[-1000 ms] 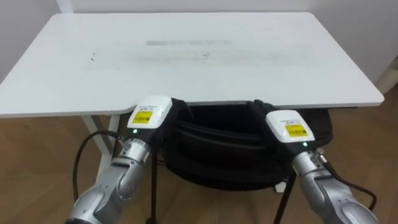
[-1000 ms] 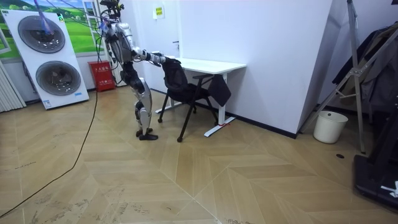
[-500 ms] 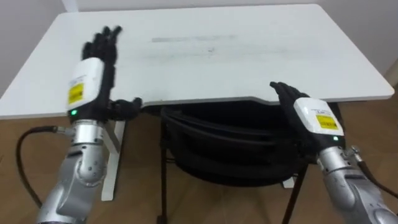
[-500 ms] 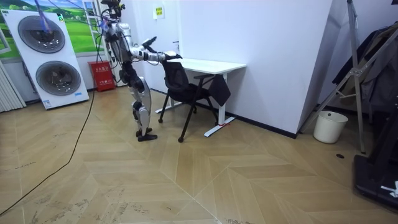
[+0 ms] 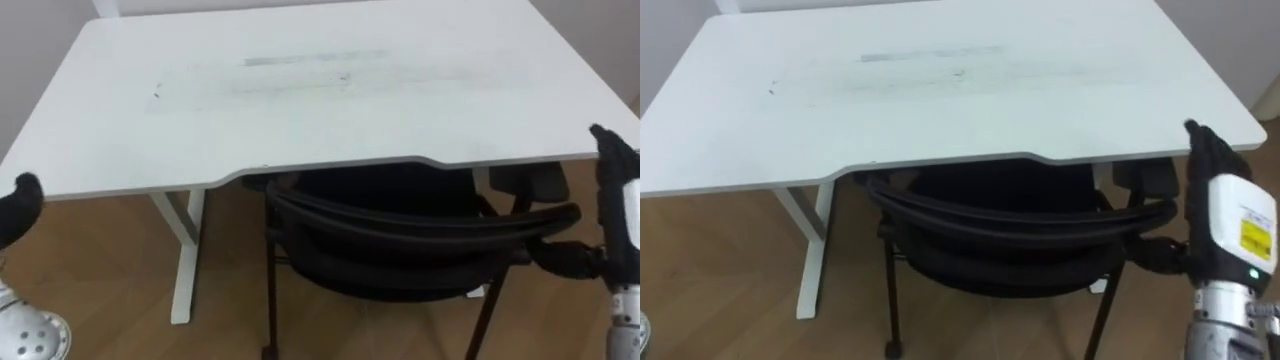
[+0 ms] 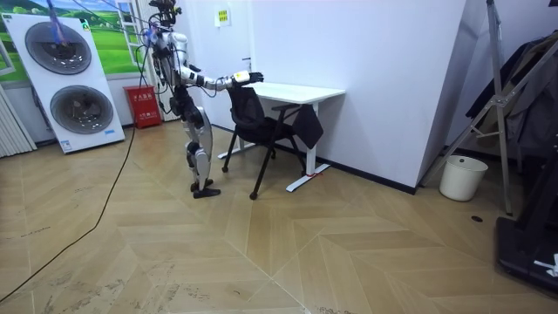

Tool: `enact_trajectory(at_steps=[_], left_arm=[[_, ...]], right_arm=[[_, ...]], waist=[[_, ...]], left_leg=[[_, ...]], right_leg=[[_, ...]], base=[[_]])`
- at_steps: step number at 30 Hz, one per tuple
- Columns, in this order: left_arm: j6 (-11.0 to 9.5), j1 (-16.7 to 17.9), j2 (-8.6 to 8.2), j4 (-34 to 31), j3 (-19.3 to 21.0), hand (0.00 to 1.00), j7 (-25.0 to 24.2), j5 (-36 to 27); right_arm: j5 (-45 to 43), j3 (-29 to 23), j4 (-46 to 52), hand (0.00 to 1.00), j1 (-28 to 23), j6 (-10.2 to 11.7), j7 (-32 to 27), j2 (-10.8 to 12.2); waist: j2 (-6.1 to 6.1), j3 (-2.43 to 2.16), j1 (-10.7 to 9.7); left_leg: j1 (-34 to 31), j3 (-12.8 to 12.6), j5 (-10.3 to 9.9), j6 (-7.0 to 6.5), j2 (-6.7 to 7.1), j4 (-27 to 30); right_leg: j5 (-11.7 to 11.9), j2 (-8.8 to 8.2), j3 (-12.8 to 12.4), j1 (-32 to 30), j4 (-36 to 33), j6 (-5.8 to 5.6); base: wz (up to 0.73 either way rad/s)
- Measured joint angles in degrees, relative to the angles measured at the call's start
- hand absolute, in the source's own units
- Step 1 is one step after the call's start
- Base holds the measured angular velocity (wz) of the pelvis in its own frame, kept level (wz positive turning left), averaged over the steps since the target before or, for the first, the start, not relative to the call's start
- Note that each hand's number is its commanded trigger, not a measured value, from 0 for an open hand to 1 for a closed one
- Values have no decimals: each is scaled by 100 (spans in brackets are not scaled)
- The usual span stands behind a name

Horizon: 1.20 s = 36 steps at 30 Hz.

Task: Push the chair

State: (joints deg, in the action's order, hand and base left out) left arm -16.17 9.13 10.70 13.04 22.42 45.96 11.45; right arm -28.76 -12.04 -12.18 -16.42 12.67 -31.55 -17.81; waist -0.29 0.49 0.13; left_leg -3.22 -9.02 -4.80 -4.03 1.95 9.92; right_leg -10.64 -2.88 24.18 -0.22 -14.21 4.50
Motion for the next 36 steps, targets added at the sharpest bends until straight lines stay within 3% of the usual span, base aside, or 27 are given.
enact_trajectory(at_steps=[2, 4, 7, 10, 11, 13, 14, 18, 23, 26, 29, 36], left_arm=[[70, 109, -88, 601, -25, 0, 61, -670], [176, 215, -140, 1018, -31, 0, 95, -1126], [233, 495, -145, 1461, -60, 0, 106, -2080], [291, 726, -151, 2201, -163, 0, -7, -2602], [320, 825, -159, 2564, -196, 0, -168, -2764], [340, 885, -217, 3147, -197, 0, -445, -2772], [370, 961, -282, 3476, -228, 0, -613, -2784], [508, 1036, -321, 4581, -480, 0, -1333, -2827], [859, 1058, -343, 5459, -532, 0, -2344, -2447], [1077, 1038, -446, 5564, -608, 0, -2644, -2123], [1332, 1003, -535, 5582, -947, 0, -2854, -1666], [1597, 610, -558, 5554, -1270, 0, -3047, -1277]], right_arm=[[1010, -122, -106, 0, -49, -147, -429, 274], [1733, -267, -286, 0, -15, -147, -802, 485], [3138, -636, -821, 0, 58, -127, -1178, 639], [4379, -1003, -1655, 0, -22, -147, -1120, 764], [4841, -1086, -2153, 0, -62, -154, -968, 802], [5352, -1271, -2856, 0, -164, -178, -656, 951], [5596, -1287, -3284, 0, -204, -227, -410, 994], [5818, -1118, -4655, 0, -245, -359, 449, 1025], [5705, -747, -5767, 0, -231, -767, 1280, 1096], [5597, -460, -6024, 0, -108, -894, 1382, 1095], [5589, -145, -6117, 0, 231, -1060, 1572, 1105], [5539, 657, -6133, 0, 878, -1108, 2194, 1124]], waist=[[37, -21, 30], [41, -32, 28], [23, -52, 33], [13, -98, 3], [28, -81, 8], [34, -108, -28], [47, -99, -50], [122, -104, -112], [144, -86, -159], [103, -70, -165], [97, -67, -156], [96, -65, -131]], left_leg=[[89, -2, -17, -1, 10, -64], [132, -27, -66, 7, -2, -58], [227, -15, -166, 26, -17, -37], [304, 26, -246, 41, -6, -41], [358, 23, -280, 46, -6, -48], [419, 30, -355, 54, -7, -30], [450, 22, -390, 48, -4, -35], [503, -43, -475, 34, 0, -25], [592, -174, -553, 27, -6, -30], [579, -174, -588, 4, -1, 6], [576, -184, -633, -15, -1, 62], [585, -140, -643, -27, 19, 54]], right_leg=[[-4, 11, -3, 88, 66, -17], [-5, 41, -26, 152, 150, -25], [-2, 94, -33, 330, 324, -52], [-19, 119, -19, 475, 442, -92], [-12, 131, -17, 551, 464, -102], [-37, 135, -34, 621, 477, -129], [-53, 134, -67, 649, 479, -152], [-91, 133, -213, 664, 461, -178], [-151, 141, -402, 686, 454, -208], [-158, 125, -387, 682, 467, -221], [-166, 123, -422, 660, 470, -244], [-154, 122, -348, 772, 550, -277]], base=[[0], [-4], [-1], [2], [0], [0], [0], [-13], [-14], [0], [-3], [6]])
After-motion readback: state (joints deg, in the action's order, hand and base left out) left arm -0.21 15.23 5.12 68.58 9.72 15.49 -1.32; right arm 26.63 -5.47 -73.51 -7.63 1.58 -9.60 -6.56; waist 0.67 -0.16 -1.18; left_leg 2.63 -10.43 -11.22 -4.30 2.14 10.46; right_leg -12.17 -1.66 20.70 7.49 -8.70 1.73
